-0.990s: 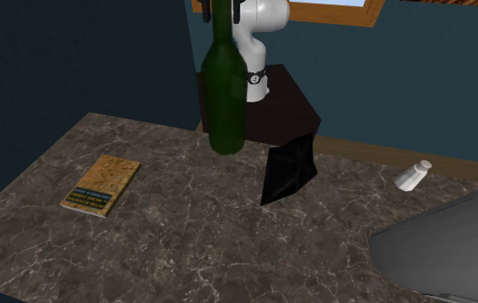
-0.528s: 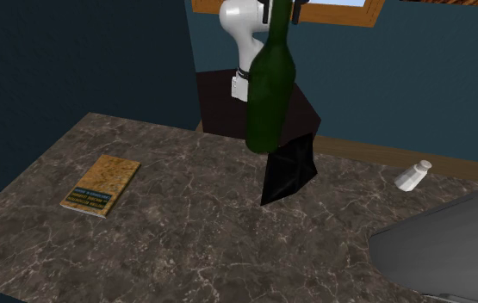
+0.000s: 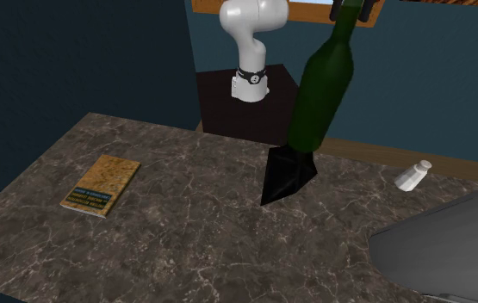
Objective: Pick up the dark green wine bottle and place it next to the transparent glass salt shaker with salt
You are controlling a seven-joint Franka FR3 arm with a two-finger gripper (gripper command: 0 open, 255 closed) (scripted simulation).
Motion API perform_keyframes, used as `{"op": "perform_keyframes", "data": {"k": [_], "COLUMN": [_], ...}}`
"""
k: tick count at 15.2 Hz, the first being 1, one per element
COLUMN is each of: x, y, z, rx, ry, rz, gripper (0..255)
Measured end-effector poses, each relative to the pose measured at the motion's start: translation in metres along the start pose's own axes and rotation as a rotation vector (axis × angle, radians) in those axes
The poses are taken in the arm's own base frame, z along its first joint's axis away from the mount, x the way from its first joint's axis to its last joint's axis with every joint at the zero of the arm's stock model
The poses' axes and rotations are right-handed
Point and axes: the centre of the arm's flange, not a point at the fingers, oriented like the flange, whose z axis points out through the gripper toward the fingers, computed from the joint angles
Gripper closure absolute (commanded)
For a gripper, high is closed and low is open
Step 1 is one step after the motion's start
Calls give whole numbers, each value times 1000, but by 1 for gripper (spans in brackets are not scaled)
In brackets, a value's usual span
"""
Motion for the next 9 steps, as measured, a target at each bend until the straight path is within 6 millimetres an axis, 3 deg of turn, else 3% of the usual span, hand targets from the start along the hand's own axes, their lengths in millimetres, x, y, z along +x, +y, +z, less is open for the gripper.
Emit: {"op": "perform_keyframes", "data": {"k": [9], "x": [-21], "y": [-115], "z": [1], "rx": [0], "ry": [0], "rz": [1], "gripper": [255]}}
